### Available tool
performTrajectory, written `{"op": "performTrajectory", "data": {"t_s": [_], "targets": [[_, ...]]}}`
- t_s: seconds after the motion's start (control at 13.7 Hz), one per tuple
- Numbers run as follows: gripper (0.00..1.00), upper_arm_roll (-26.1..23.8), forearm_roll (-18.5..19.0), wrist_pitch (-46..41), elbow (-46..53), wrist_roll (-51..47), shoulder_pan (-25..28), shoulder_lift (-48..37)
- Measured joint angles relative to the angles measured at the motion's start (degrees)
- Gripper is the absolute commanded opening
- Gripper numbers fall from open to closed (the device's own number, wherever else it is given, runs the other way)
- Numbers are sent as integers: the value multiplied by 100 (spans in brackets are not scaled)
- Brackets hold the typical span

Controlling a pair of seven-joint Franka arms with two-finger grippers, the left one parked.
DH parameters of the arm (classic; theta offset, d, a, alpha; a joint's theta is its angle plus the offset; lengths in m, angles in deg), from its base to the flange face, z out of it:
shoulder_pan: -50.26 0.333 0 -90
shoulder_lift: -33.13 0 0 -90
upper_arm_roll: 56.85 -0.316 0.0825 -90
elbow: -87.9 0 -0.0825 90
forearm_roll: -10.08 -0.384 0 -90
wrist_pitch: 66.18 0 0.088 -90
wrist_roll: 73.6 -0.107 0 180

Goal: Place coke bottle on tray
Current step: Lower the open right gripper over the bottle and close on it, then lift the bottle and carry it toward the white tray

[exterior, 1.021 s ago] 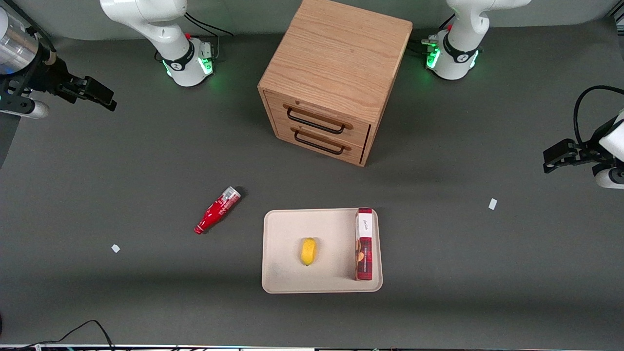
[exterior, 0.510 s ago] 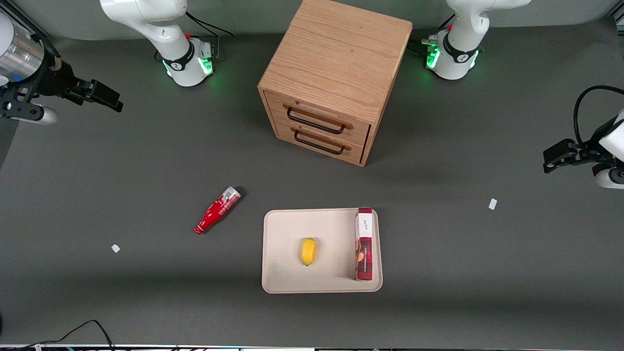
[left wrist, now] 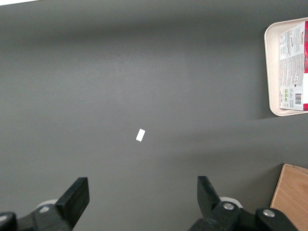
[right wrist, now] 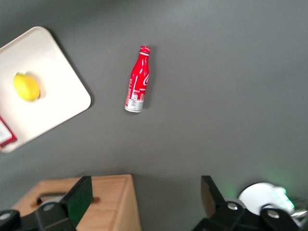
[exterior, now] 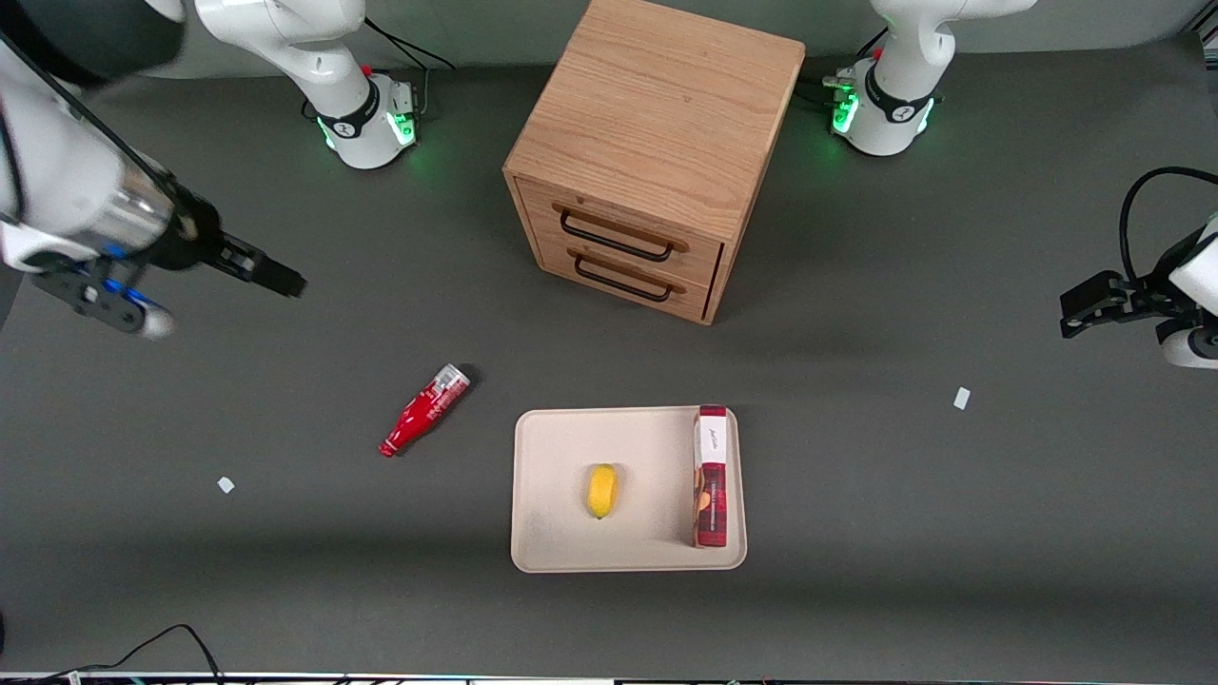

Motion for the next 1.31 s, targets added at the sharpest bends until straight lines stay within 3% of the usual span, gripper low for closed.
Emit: {"op": "performTrajectory", "data": {"t_s": [0.22, 0.44, 0.73, 0.88, 0.95, 1.02, 1.31], "targets": [[100, -157, 1, 844, -443, -904, 50, 741], [100, -164, 90, 2297, -1482, -1211, 86, 1251], [100, -159, 927, 4245, -2574, -1787, 92, 1933], [99, -161, 1149, 4922, -2836, -1953, 96, 2182], [56, -162, 1202, 5167, -2927, -1983, 99, 2252], [1, -162, 1243, 5297, -2978, -2004, 100, 2292], [0, -163, 1302, 5365, -3000, -2013, 99, 2310]]}}
